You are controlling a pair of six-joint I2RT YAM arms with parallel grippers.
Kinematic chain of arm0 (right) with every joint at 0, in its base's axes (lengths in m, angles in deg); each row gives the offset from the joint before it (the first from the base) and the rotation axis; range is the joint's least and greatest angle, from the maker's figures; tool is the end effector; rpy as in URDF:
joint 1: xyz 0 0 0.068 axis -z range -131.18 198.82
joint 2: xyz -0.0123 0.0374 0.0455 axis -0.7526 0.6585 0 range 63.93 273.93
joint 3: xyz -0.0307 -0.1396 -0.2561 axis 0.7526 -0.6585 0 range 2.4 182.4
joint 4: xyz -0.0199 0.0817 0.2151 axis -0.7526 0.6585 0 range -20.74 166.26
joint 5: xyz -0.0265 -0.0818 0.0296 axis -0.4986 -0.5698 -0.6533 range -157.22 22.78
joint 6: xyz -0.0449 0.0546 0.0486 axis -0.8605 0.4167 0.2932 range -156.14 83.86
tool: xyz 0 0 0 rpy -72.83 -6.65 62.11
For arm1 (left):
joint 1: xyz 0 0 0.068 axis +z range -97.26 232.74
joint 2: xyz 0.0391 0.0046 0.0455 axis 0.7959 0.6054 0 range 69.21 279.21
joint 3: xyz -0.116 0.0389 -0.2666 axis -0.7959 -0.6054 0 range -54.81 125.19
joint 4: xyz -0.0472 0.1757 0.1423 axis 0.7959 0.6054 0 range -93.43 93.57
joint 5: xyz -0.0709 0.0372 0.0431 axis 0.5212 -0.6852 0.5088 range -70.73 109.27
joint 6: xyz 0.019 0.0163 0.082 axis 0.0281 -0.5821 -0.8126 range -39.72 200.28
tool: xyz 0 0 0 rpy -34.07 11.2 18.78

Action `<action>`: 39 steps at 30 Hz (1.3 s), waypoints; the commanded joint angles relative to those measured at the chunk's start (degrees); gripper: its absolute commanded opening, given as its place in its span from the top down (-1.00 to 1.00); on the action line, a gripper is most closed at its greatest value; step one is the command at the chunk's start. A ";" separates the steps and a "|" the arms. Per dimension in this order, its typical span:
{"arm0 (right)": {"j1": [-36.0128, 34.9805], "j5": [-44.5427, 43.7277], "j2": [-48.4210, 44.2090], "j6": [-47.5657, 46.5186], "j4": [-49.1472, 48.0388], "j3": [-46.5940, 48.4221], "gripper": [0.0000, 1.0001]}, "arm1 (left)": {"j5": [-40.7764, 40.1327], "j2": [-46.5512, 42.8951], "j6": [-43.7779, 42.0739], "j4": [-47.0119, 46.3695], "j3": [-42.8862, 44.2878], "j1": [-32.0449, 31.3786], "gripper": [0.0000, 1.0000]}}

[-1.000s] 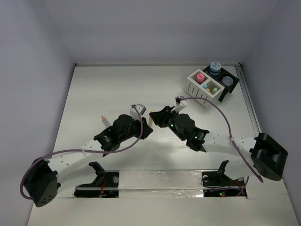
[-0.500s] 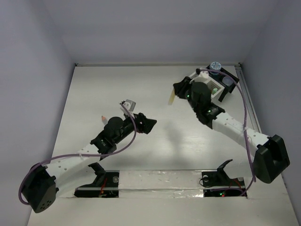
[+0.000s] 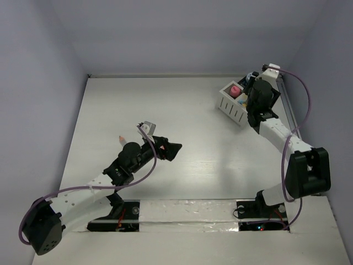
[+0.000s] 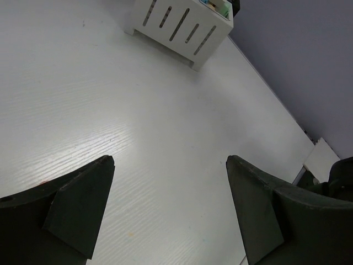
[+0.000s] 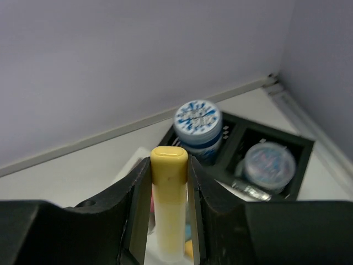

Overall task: Sort the stationery into containers
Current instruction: Place the pen in the storage box.

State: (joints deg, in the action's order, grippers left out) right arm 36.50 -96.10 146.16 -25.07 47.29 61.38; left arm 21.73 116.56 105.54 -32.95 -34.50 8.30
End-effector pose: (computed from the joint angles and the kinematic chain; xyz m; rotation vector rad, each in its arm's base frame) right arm 0.3403 0.0368 0.3642 0.3718 1.5469 -0.0833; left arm 0.1352 -0.1370 0.2867 0.3045 1.5852 -0.9912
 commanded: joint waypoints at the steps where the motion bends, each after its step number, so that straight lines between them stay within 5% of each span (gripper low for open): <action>1: 0.89 -3.28 2.83 -12.61 -12.81 2.63 1.00 | 0.44 -1.38 -1.00 -3.62 -1.15 -0.20 -0.60; 15: 0.89 -3.98 11.98 -21.79 -25.74 -1.14 1.00 | -0.26 -1.65 -1.53 -3.35 -1.42 -0.20 -0.61; 21: 0.89 -4.16 12.07 -20.21 -27.68 -6.15 0.81 | -0.26 -0.86 -1.35 -3.97 -1.24 -0.20 -0.60; 24: 0.89 -4.69 11.72 -18.98 -27.33 -7.91 0.59 | -0.44 -0.77 -1.26 -4.06 -1.33 -0.20 -0.60; 28: 0.89 -5.05 9.79 -16.61 -24.88 -9.32 0.06 | -0.61 -0.68 -1.35 -3.97 -1.33 -0.20 -0.60; 34: 0.89 -3.20 6.63 -6.60 -5.65 -3.19 -0.63 | -0.61 -0.51 -1.53 -3.79 -1.33 -0.20 -0.60; 39: 0.89 -3.02 0.40 2.10 11.94 0.96 -0.85 | -0.53 -1.12 -1.44 -3.53 -1.51 -0.20 -0.60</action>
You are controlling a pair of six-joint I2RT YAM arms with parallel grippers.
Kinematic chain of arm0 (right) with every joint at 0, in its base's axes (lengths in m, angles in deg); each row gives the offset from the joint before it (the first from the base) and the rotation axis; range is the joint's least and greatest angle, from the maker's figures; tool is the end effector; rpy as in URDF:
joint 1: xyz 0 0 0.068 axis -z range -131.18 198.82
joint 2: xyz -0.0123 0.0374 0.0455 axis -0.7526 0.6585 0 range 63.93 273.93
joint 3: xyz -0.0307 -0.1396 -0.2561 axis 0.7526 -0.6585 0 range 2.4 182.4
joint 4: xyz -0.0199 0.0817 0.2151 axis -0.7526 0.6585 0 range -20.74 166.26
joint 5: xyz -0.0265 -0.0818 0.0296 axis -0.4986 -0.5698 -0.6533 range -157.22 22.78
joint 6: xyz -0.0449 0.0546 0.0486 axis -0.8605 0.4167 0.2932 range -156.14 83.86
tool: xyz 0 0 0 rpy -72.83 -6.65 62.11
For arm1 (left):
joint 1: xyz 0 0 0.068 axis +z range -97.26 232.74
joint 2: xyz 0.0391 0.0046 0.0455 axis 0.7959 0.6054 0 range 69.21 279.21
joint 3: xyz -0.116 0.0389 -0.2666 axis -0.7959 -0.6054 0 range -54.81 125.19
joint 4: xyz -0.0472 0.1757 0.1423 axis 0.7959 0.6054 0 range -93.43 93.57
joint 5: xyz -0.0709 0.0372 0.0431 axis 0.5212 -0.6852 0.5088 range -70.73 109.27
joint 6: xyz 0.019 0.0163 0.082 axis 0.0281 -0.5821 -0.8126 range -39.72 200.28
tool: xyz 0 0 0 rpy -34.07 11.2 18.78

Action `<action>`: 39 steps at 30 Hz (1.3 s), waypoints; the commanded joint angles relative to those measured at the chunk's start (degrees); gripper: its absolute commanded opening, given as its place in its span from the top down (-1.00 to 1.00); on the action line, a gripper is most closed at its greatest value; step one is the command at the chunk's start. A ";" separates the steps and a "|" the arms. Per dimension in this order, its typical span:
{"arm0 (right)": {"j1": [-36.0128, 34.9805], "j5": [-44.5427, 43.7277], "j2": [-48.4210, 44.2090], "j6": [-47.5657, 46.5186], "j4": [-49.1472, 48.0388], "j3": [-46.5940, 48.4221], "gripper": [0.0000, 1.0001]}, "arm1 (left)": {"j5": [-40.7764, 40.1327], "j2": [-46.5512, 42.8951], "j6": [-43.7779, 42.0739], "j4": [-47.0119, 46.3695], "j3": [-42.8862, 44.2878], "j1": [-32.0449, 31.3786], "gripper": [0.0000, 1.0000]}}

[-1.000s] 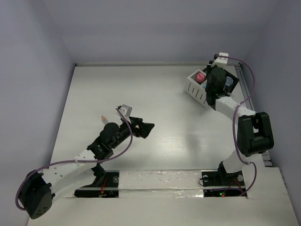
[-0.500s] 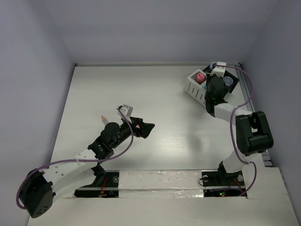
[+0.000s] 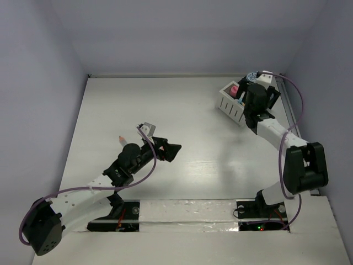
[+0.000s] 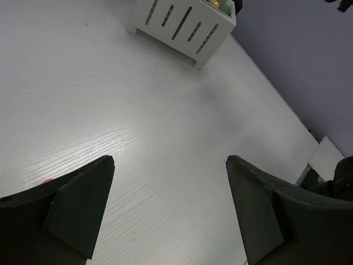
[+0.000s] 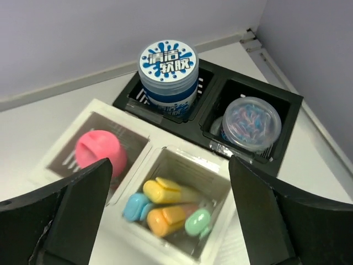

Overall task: Sort the stationery into containers
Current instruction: Place the pen in the storage box, then move the storage box to the center of the board.

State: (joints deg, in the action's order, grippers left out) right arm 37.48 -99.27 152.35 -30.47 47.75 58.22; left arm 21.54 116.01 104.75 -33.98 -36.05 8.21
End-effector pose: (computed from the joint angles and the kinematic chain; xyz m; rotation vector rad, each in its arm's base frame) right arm 0.3597 0.0311 0.3082 0.3167 1.7134 -0.2754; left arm 0.1331 -0.1351 0.2811 0.3134 1.5807 -0.9795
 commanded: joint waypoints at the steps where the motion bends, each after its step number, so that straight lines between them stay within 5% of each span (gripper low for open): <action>1: -0.09 0.32 -6.94 8.56 13.76 4.22 -0.85 | -0.33 -0.84 -0.65 -2.50 0.13 -0.11 -0.60; 3: -0.09 -0.29 -8.87 11.81 19.74 3.78 -0.79 | -0.15 -1.01 -0.48 -2.41 0.13 -0.11 -0.60; 5: 0.43 -0.64 -11.68 14.09 24.12 1.68 -0.52 | 0.02 -1.28 -0.48 -2.33 0.05 -0.11 -0.60; 7: 1.83 0.49 -14.66 16.20 25.21 -0.43 0.02 | 0.11 -1.45 -0.47 -2.41 -0.04 -0.11 -0.60; 10: 7.78 10.98 -18.62 21.21 24.16 -5.44 0.46 | 0.46 -1.54 -0.30 -2.68 -0.22 -0.11 -0.60; 12: 11.14 17.70 -19.95 24.90 22.14 -8.77 0.46 | 0.81 -1.28 -0.21 -2.85 -0.22 -0.11 -0.60; 16: 17.21 31.31 -21.36 30.35 16.08 -11.86 -0.03 | 1.08 -1.19 -0.12 -2.94 -0.31 -0.11 -0.60; 22: 26.27 47.32 -15.75 38.71 7.29 -13.89 -0.05 | 1.08 -0.58 -0.12 -3.20 -0.31 -0.11 -0.59; 39: 28.47 52.27 -7.92 45.57 -5.38 -15.38 0.13 | 1.25 2.58 -0.21 -4.44 0.04 -0.11 -0.59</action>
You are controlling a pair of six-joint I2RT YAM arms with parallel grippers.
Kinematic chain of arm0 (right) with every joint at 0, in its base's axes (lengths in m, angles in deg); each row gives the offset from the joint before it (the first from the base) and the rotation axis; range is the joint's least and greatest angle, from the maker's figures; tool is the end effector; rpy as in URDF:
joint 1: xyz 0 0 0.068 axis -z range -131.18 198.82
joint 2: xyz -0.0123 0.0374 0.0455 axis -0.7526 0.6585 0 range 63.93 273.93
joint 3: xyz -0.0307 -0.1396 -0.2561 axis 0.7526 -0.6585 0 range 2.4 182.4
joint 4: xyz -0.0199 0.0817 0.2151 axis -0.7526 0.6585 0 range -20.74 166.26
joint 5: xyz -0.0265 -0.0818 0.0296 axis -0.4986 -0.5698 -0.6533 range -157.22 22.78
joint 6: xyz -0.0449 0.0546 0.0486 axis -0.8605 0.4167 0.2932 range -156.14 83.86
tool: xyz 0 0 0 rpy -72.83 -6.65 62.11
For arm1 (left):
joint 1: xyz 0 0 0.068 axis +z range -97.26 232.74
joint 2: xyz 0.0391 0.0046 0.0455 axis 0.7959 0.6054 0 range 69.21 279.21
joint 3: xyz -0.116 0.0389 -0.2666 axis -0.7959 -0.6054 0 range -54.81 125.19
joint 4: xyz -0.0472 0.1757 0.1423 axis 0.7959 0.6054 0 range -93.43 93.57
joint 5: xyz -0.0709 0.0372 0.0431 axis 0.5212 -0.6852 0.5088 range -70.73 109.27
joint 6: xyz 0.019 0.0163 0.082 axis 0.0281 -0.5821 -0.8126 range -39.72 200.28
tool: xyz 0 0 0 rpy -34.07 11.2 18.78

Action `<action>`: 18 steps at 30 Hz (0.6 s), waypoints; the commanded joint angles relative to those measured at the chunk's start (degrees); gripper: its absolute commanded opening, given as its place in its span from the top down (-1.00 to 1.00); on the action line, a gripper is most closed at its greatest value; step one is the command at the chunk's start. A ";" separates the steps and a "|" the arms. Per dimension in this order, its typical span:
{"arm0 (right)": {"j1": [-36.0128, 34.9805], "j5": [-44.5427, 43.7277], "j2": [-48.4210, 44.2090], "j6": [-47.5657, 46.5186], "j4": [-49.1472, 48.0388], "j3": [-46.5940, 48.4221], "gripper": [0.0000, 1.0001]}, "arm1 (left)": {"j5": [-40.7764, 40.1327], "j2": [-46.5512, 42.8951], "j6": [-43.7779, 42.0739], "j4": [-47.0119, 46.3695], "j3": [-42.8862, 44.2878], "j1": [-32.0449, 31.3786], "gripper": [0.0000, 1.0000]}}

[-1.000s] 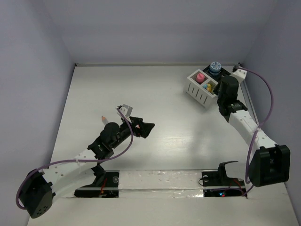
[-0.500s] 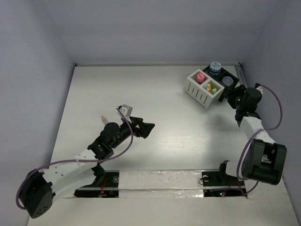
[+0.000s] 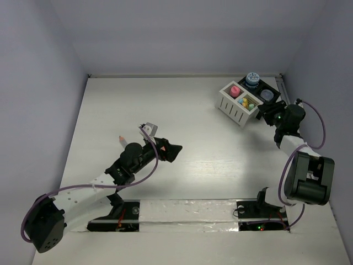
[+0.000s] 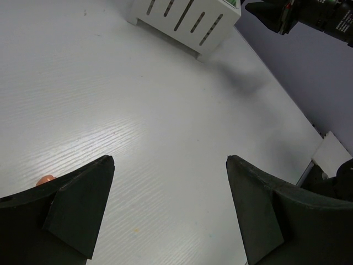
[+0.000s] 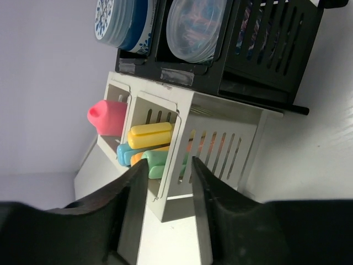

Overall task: Sort the stationery into containers
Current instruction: Move the storage box to the center of the board.

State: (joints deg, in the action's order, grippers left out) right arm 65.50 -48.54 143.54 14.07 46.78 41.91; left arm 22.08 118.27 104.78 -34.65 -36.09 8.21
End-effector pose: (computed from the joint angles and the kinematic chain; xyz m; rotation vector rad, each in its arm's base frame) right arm 0.3023 -0.0654 0.2591 0.8607 1.7196 0.7035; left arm 0.1372 -0.1401 0.2758 0.3258 1.6096 -0.9776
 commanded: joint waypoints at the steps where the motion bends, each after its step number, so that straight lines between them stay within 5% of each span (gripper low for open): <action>1: 0.45 1.45 1.15 1.02 -4.85 0.84 0.19 | 0.71 0.51 -0.23 -3.76 0.18 -0.11 -0.59; 18: 0.45 4.88 7.75 3.48 -11.62 0.22 0.50 | 0.62 1.74 -0.23 -4.29 0.26 -0.11 -0.59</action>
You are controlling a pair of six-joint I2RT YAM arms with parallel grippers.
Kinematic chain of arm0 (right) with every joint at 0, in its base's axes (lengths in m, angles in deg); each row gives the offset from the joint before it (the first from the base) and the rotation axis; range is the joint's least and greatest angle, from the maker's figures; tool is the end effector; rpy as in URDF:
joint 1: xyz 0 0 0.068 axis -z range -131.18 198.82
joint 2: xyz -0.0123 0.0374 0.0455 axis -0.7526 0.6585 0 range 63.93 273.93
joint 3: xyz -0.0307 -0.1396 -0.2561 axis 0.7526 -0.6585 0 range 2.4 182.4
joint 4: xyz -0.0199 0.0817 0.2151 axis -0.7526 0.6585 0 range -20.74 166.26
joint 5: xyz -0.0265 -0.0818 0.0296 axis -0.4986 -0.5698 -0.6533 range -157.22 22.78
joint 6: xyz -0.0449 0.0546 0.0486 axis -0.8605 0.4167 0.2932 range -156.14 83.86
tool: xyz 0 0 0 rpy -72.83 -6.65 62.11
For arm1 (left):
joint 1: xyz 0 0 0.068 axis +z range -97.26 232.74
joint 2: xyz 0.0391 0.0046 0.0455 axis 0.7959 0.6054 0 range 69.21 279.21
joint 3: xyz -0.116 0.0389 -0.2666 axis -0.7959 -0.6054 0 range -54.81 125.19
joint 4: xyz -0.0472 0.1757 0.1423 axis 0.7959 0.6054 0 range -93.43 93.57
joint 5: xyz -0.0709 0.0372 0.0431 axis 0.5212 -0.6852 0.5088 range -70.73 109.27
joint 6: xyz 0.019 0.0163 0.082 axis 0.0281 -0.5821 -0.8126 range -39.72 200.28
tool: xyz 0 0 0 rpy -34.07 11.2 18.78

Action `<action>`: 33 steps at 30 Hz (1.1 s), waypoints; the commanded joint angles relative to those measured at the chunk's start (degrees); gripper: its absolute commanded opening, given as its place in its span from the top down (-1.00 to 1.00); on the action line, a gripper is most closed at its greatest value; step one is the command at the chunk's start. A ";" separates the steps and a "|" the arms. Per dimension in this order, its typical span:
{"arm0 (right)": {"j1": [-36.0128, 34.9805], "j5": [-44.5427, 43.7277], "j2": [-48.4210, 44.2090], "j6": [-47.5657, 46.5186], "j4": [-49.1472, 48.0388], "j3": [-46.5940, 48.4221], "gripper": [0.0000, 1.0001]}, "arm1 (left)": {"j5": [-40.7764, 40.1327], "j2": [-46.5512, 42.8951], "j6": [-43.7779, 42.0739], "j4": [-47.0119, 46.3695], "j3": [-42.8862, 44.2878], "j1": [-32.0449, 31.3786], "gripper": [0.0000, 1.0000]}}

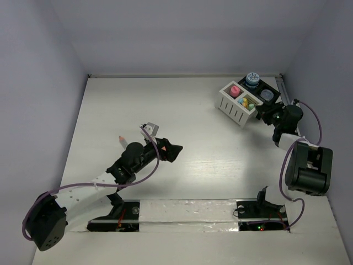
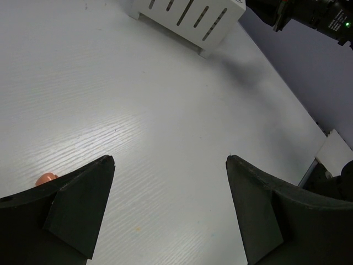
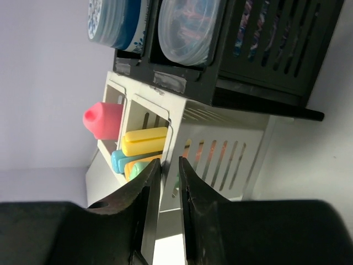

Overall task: Sort the stationery into containers
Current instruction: Move the storage box to the center of the board.

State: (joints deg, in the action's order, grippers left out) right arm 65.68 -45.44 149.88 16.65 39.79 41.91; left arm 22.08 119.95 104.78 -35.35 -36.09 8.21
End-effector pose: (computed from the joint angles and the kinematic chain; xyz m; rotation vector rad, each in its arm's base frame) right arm 0.3216 -0.0682 0.2434 0.8636 1.7153 0.7820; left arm 0.1405 -0.1434 0.2724 0.3286 1.6270 -0.9720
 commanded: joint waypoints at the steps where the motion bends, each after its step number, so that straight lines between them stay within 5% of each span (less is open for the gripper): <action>1: 0.28 2.04 1.85 1.17 -5.06 0.13 0.50 | 0.62 0.15 -0.23 -3.59 0.35 -0.11 -0.59; 4: 0.28 2.04 2.55 1.61 -6.47 -0.04 0.53 | 0.53 0.24 -0.23 -3.67 0.35 -0.11 -0.59; 10: 0.28 2.39 2.47 1.87 -8.58 -0.66 0.90 | 0.62 0.76 -0.23 -3.85 0.44 -0.11 -0.58; 33: 2.91 -1.48 -4.13 -0.76 -3.84 -2.94 1.00 | 0.97 1.11 0.03 -4.46 0.44 -0.11 -0.58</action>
State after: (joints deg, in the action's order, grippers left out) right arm 67.56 -45.68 147.93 19.10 38.20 38.94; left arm 22.28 121.50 104.80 -36.64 -36.09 8.21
